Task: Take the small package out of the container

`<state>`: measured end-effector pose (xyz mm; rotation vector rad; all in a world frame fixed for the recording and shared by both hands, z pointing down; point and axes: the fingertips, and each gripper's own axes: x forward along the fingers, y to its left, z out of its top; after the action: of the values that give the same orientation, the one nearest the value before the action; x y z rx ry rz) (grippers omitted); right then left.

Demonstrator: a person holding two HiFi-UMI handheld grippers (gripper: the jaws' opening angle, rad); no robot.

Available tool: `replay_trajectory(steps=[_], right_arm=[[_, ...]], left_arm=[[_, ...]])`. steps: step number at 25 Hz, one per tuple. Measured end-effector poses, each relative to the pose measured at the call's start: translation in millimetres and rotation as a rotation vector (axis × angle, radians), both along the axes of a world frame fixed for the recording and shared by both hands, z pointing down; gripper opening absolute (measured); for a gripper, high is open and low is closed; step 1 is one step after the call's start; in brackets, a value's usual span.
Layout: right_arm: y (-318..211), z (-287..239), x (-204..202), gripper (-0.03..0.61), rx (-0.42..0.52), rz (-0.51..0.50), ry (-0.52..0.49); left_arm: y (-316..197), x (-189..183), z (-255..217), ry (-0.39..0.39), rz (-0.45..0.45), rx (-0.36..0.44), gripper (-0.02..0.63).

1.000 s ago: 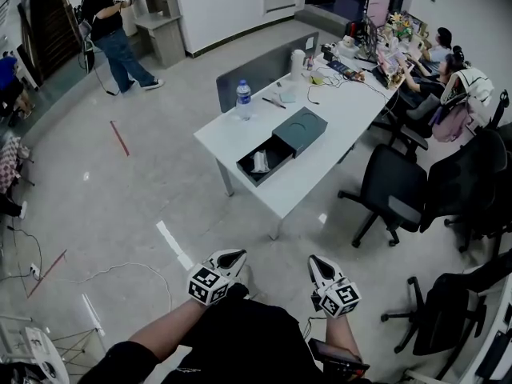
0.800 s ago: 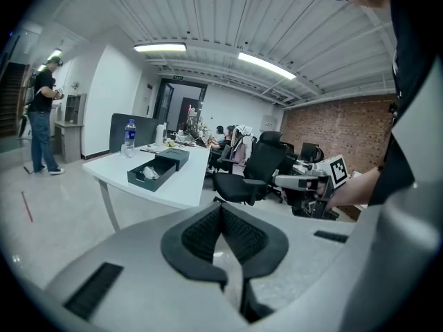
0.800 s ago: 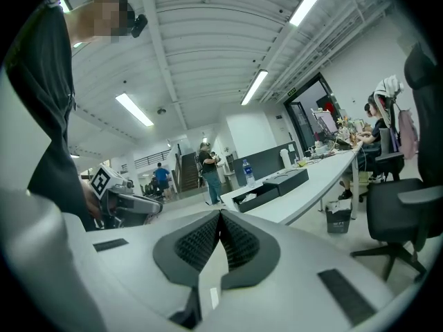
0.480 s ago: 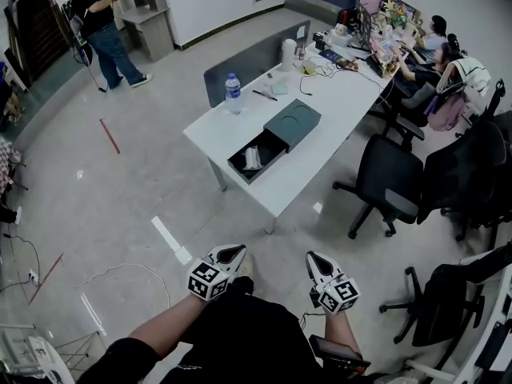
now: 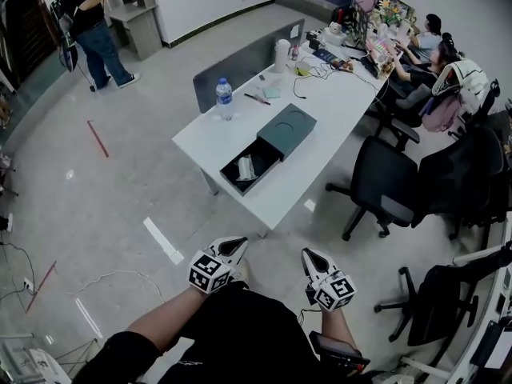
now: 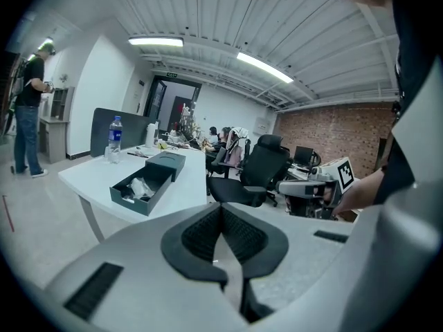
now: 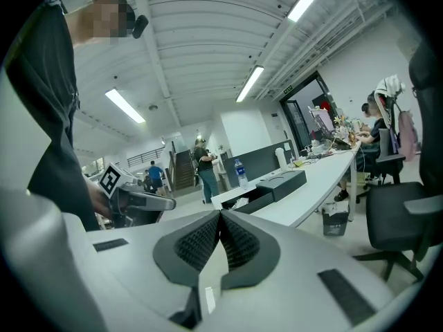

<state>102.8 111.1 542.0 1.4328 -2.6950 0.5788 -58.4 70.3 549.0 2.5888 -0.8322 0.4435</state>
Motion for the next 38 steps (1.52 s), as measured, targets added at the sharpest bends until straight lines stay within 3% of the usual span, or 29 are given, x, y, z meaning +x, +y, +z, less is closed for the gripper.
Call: replay_trajectory(steps=[14,22,38], right_arm=[[-77,-9,-20,0.026,0.005,0.027,0.035],[-107,-11,-29,0.026,0.001,0.001,0.05],[-189,-3,-21,0.026,-0.007,-0.151,0.029]], left_arm=[[-80,-24,4,0.019,0.012,-0.009,0.008],[-110,-45,14,-0.006,-0.062,-0.041,0.008],[-163,-30,18,-0.041,-0.173,-0.059,0.008]])
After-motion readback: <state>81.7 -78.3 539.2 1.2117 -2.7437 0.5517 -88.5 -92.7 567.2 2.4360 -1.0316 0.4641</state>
